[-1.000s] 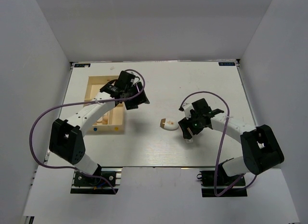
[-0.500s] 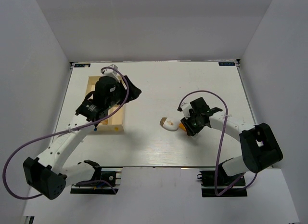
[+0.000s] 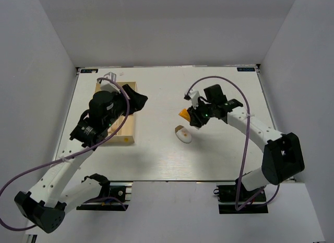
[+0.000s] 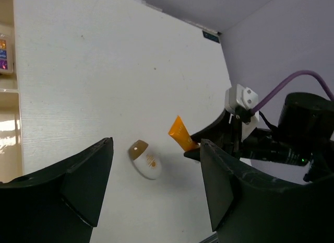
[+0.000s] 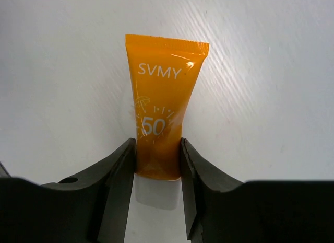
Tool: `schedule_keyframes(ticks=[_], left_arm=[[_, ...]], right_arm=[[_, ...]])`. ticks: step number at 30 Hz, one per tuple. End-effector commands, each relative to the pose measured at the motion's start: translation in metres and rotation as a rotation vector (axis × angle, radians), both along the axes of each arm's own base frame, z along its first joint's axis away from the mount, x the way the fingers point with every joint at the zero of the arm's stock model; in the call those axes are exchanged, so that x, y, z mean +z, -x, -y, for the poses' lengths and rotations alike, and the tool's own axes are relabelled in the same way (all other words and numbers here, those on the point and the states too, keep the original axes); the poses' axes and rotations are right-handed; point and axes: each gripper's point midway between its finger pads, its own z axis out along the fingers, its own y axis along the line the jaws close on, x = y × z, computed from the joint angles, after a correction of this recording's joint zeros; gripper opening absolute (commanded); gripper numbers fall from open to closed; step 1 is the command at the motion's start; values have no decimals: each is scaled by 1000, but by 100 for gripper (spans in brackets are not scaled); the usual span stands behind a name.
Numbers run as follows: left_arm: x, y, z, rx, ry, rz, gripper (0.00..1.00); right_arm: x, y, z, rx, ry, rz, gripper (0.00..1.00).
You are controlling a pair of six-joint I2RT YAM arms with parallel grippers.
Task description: Organize the makeup
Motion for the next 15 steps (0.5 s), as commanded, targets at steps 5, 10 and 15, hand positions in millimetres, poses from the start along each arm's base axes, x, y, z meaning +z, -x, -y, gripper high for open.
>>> schedule_keyframes(ticks=[5,10,15], left_arm=[[57,21,1,-69,90,197,77],[69,33,2,-112,87,201,77],[70,45,-9,-91,77,187,77]], right_arm=[[81,-33,-126,218,-299,26,10],[101,-44,-208,286,-419,-15,10],[106,-46,-281,298,-541,-86,10]])
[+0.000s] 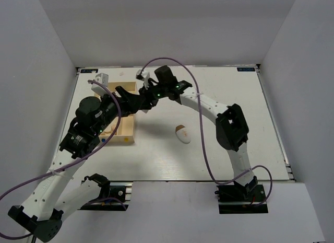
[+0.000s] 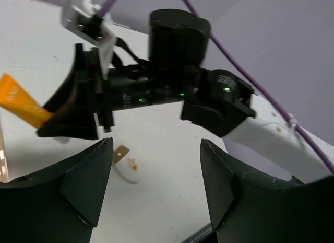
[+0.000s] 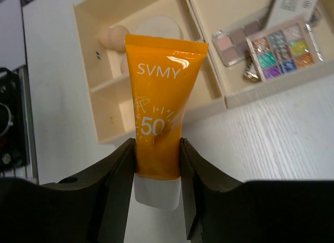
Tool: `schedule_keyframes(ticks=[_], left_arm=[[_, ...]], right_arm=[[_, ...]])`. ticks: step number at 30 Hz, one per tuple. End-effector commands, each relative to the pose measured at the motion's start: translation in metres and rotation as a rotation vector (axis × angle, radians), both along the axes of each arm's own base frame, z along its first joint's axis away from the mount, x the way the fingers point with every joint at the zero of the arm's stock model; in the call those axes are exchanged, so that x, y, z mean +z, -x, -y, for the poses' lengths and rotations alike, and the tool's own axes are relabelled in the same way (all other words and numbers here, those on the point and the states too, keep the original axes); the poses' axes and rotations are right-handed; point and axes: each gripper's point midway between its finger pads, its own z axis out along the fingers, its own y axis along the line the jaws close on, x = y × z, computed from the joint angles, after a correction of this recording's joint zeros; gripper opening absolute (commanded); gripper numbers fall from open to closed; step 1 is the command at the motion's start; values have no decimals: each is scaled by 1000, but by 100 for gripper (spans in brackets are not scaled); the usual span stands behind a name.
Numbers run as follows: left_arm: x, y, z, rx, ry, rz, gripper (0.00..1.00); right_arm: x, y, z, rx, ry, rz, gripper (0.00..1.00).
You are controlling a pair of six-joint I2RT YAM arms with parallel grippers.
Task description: Organize the makeup
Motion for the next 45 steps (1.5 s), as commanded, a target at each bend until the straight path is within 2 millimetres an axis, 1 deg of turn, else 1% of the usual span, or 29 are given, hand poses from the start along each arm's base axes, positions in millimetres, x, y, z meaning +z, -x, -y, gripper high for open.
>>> schedule_keyframes(ticks=[1,2,3,4,5,6,7,9,11,12,15,16,19,22,23,25,26,27,31,32,33,34,35,37,40,41,43,44,45], left_arm=[[18,17,-13,20,4,33,77],[18,18,-15,27,5,29,77],[12,20,-17,32,0,12,77],[10,21,-18,35,0,7,77],[9,23,-20,38,4,7,77],[6,24,-21,42,4,0,78],[6,24,-22,45,5,-1,78],[4,24,-22,48,2,-6,77],[1,24,-22,48,-4,-13,78],[2,24,-22,48,-6,-10,78],[0,23,-22,49,-11,-13,78],[1,22,-22,51,-10,-12,78],[2,23,-23,50,-12,-11,78],[1,25,-24,55,-13,-15,78],[-1,25,-25,57,-14,-22,78],[0,27,-26,60,-11,-22,78],[-1,28,-27,62,-10,-27,78],[-1,28,-28,64,-8,-26,78],[-1,29,-28,66,-4,-28,78],[-1,29,-27,63,-1,-29,78],[-1,28,-26,60,0,-31,78],[-2,28,-25,58,1,-33,78],[-1,27,-24,55,6,-34,78],[-1,26,-21,43,8,-39,78],[1,23,-16,26,8,-41,78],[0,21,-13,20,5,-48,78],[2,17,-9,6,10,-41,78],[-2,12,-5,7,6,-54,78],[-4,14,4,-47,13,-62,77]], right_arm=[[32,5,-44,17,-148,-56,10],[34,9,-52,3,-168,-95,10],[38,7,-61,-3,-208,-81,10],[33,8,-66,-13,-217,-100,10],[36,7,-71,-23,-241,-102,10],[31,11,-77,-49,-246,-145,10],[34,9,-82,-54,-279,-139,10],[31,16,-93,-77,-296,-183,10],[25,18,-98,-91,-318,-196,10],[19,27,-104,-93,-310,-205,10],[9,30,-110,-116,-311,-194,16],[0,35,-114,-111,-300,-203,17],[-19,37,-114,-123,-270,-209,21],[-30,35,-114,-137,-254,-199,29],[-32,35,-114,-146,-249,-196,37],[-37,31,-113,-153,-240,-186,42],[-38,29,-111,-156,-236,-183,47],[-42,30,-110,-154,-228,-182,49],[-45,34,-104,-141,-215,-176,73],[-45,33,-101,-141,-214,-174,84],[-45,35,-101,-137,-212,-173,84],[-43,35,-100,-136,-213,-173,89],[-41,35,-99,-125,-217,-175,89],[-28,34,-98,-114,-239,-158,89],[1,31,-92,-82,-286,-113,89],[19,32,-90,-71,-309,-89,89],[32,25,-79,-67,-318,-43,89],[50,23,-73,-69,-335,-19,89],[55,20,-67,-80,-335,-5,89]])
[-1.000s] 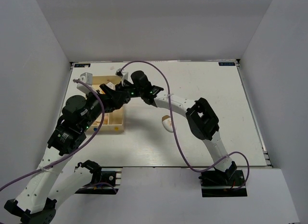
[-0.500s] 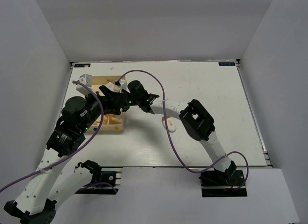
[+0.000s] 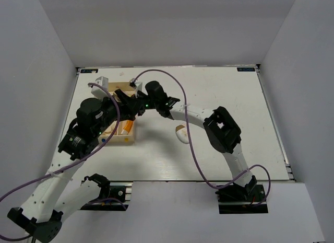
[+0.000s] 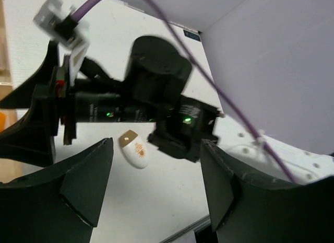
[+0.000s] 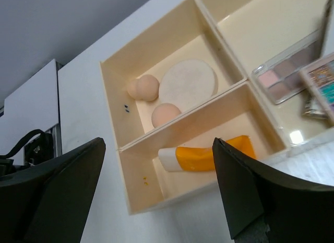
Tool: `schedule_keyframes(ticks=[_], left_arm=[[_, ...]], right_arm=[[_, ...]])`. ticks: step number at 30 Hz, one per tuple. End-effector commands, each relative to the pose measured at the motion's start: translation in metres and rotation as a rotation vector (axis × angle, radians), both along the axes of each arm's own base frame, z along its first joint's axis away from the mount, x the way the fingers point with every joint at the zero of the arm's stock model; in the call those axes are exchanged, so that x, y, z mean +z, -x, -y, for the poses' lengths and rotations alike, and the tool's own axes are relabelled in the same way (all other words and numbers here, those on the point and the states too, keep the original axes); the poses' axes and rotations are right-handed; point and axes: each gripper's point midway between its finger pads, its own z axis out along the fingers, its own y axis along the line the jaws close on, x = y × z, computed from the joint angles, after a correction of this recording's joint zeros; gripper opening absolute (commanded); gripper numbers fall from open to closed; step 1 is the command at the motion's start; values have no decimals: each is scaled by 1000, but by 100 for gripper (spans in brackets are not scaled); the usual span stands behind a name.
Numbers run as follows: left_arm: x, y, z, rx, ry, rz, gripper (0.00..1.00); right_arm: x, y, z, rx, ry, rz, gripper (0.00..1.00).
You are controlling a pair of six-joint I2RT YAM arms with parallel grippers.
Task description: Organize the makeup
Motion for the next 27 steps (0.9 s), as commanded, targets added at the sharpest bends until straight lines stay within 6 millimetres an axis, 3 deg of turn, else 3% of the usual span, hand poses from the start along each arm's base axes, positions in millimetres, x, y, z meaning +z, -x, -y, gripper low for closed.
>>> schedule_keyframes(ticks=[1,2,5,6,8,9,10,11,12,13,14,15,16,17,18,19,20,21,22,23,25,27], left_arm=[[14,-3,20,-85,44,18,76],[11,-6,25,-99,48,5,73],[-8,-18,50,-179,57,-66,67],[-21,-26,59,-199,48,-109,62],[-27,-27,75,-256,57,-144,56],[-39,-34,82,-273,42,-194,51],[-43,-35,88,-287,32,-214,49],[-50,-35,96,-307,23,-242,47],[-60,-36,99,-313,8,-285,45],[-75,-41,111,-328,-11,-341,41],[-84,-38,121,-350,-26,-379,38],[-98,-36,128,-360,-42,-435,34],[-127,-38,137,-355,-65,-533,32],[-134,-34,149,-373,-80,-570,31],[-149,-29,153,-369,-95,-641,30],[-178,-28,160,-364,-133,-725,33],[-184,-29,166,-352,-149,-746,37],[-195,-20,169,-351,-185,-793,44],[-216,-20,172,-327,-217,-852,60],[-218,-20,173,-306,-247,-872,68],[-240,-19,175,-269,-320,-931,83],[-240,-20,184,-262,-359,-933,86]], right_arm=[[91,-30,34,-55,-101,168,89],[102,-36,45,-98,-96,175,89],[100,-77,103,-237,-55,127,89],[95,-82,116,-255,-43,109,88],[79,-107,173,-364,11,49,61],[71,-110,189,-384,46,53,34],[71,-129,227,-463,68,54,23],[46,-120,247,-480,141,-3,13],[38,-119,261,-489,169,-2,4],[40,-122,287,-513,200,39,2],[22,-118,309,-535,244,14,3],[13,-110,319,-530,276,-1,9],[16,-106,336,-550,283,4,13],[0,-95,353,-560,313,-31,19],[-5,-89,363,-569,317,-52,29],[2,-82,369,-579,304,-44,33],[0,-75,373,-587,298,-55,36],[-13,-65,385,-606,305,-97,39],[-7,-59,389,-616,290,-81,40],[-16,-51,398,-639,293,-114,42],[-11,-45,405,-664,276,-106,43],[-12,-38,415,-696,265,-115,44]])
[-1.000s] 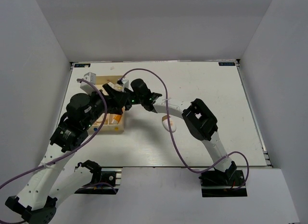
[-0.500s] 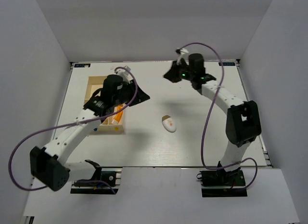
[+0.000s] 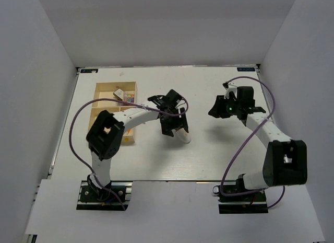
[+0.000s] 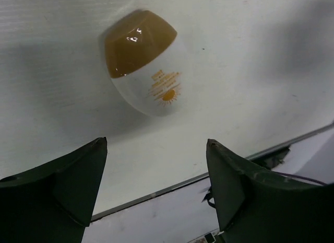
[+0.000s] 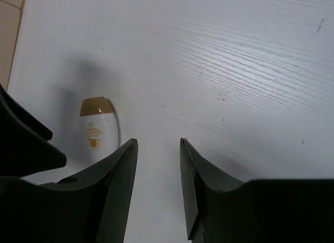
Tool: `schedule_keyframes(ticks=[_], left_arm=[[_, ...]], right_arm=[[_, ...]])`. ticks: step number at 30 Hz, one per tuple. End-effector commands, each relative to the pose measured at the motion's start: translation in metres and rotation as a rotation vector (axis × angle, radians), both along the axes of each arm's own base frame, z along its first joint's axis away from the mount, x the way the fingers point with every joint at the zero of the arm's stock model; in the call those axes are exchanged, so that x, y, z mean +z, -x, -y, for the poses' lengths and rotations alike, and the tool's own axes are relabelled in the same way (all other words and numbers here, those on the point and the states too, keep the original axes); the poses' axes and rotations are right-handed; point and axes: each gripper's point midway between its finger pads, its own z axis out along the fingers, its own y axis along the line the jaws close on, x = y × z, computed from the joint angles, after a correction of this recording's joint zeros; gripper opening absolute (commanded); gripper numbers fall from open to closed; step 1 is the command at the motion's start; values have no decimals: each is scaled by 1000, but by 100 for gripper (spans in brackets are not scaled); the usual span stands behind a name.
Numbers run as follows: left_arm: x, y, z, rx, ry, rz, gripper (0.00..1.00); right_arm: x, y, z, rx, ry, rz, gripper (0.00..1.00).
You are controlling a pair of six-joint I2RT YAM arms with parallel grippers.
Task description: Organize the makeup
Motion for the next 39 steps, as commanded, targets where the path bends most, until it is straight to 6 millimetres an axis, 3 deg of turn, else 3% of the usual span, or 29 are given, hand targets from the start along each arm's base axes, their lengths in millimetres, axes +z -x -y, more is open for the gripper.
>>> schedule_keyframes(ticks=[1,5,9,11,24,33,39], left_arm=[[19,-3,2,29,-70,14,87],[1,-12,12,69,-157,-23,88],[-19,-9,20,82,-241,-51,88],[-37,-5,11,99,-322,-99,88],[-58,-7,19,116,-382,-87,88],[-86,4,4,51,-455,-120,84],[-102,12,-1,-36,-460,-135,45]], right_arm=[[12,5,7,-14,-33,49,45],[14,9,19,-48,-44,60,46],[12,13,26,-71,-59,59,46],[12,15,26,-70,-71,59,46],[9,20,39,-121,-117,49,46],[6,26,40,-134,-149,35,46],[7,27,39,-137,-161,32,46]])
